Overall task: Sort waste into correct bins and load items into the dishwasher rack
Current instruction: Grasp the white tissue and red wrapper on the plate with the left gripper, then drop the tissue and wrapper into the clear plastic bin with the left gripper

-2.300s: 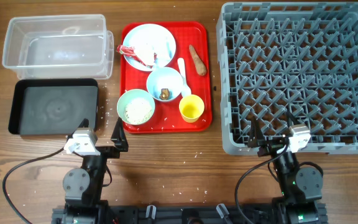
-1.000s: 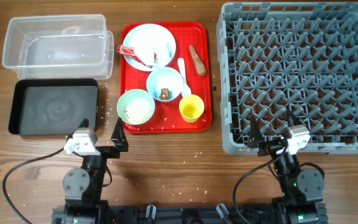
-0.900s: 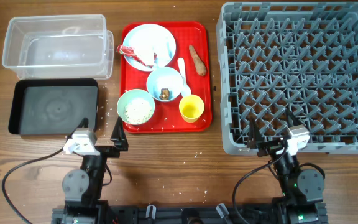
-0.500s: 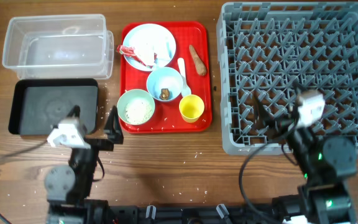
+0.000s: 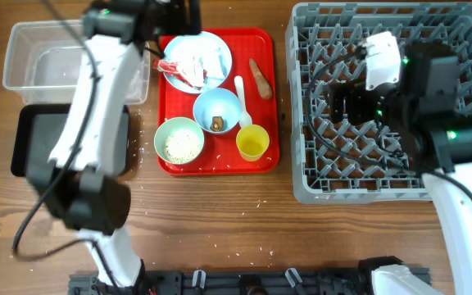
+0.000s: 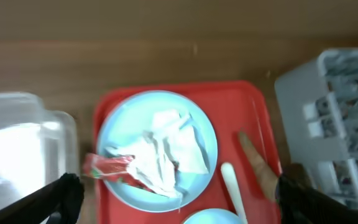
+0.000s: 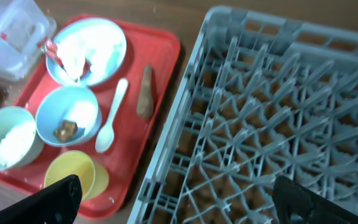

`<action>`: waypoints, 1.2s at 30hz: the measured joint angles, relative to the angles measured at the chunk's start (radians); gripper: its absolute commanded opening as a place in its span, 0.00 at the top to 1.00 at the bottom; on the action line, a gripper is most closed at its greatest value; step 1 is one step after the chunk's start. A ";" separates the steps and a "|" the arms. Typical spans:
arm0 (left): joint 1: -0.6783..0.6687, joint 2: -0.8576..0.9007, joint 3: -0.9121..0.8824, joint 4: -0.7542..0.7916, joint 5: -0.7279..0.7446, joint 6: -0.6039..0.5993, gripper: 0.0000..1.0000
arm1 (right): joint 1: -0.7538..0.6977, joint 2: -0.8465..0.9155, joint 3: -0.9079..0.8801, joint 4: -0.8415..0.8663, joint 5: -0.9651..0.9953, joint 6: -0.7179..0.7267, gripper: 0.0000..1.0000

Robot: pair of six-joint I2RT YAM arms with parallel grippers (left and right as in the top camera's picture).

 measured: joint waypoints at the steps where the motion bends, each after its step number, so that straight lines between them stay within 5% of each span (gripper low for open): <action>1: -0.007 0.047 0.000 0.008 0.012 0.000 0.00 | 0.000 0.016 0.000 -0.014 -0.001 0.000 0.00; 13: -0.054 0.435 0.004 0.093 -0.103 -0.276 0.01 | 0.000 0.049 0.000 -0.040 -0.001 0.000 0.00; 16: -0.067 0.453 0.015 0.108 -0.136 -0.290 0.77 | 0.000 0.050 0.000 -0.040 -0.001 0.005 0.00; 18: -0.066 0.459 0.015 0.111 -0.151 -0.293 0.96 | 0.000 0.050 0.000 -0.040 -0.001 0.008 0.00; 28: -0.060 0.420 0.024 0.026 -0.143 -0.296 0.96 | 0.000 0.050 0.000 -0.040 -0.001 0.008 0.00; 36: 0.064 0.049 0.075 -0.058 -0.135 -0.296 0.96 | 0.000 0.050 0.000 -0.044 -0.001 0.008 0.00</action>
